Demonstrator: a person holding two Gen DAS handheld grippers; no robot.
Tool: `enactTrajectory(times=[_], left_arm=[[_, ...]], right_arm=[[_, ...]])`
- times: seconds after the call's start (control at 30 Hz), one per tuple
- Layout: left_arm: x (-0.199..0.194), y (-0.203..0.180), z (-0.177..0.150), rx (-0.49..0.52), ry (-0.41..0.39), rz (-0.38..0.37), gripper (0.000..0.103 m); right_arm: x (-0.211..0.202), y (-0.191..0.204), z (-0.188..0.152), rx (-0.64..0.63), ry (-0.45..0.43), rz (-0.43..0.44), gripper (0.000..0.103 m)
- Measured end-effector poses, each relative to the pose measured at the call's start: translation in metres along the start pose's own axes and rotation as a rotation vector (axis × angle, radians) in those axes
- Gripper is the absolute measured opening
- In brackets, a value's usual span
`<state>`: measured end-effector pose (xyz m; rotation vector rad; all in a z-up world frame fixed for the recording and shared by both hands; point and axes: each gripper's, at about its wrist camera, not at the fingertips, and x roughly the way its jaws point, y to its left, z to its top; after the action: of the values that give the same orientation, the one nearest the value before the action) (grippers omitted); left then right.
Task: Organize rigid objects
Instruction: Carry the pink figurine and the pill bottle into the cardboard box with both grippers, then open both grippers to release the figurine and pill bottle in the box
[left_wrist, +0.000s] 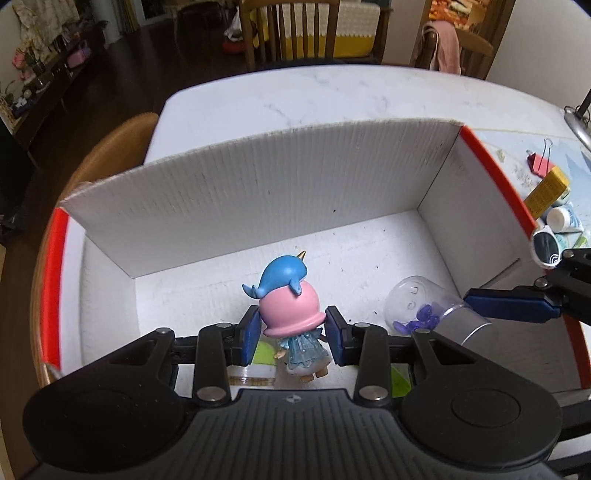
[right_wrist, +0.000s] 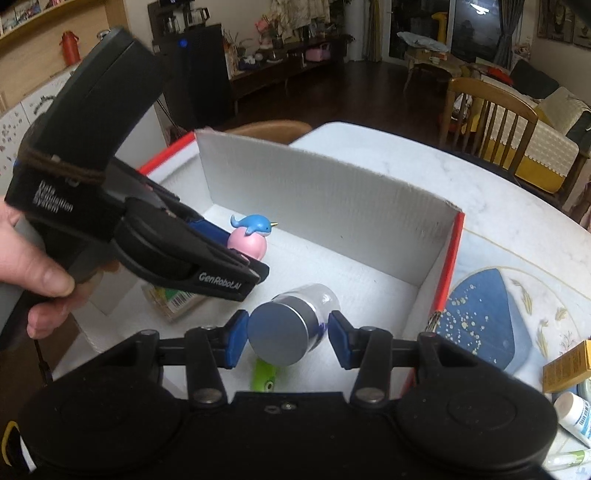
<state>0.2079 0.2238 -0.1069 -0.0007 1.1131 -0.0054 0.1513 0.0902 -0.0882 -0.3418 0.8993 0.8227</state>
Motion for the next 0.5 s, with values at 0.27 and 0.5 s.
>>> enactTrajectory(times=[0.27, 0.5], left_arm=[[0.013, -0.005, 0.005, 0.032, 0.053, -0.019, 0.037], [0.019, -0.008, 0.005, 0.041, 0.098, -0.024, 0.037]], right_arm=[[0.003, 0.007, -0.003, -0.043, 0.035, -0.006, 0.044], [0.005, 0.010, -0.009, -0.049, 0.069, -0.013, 0.039]])
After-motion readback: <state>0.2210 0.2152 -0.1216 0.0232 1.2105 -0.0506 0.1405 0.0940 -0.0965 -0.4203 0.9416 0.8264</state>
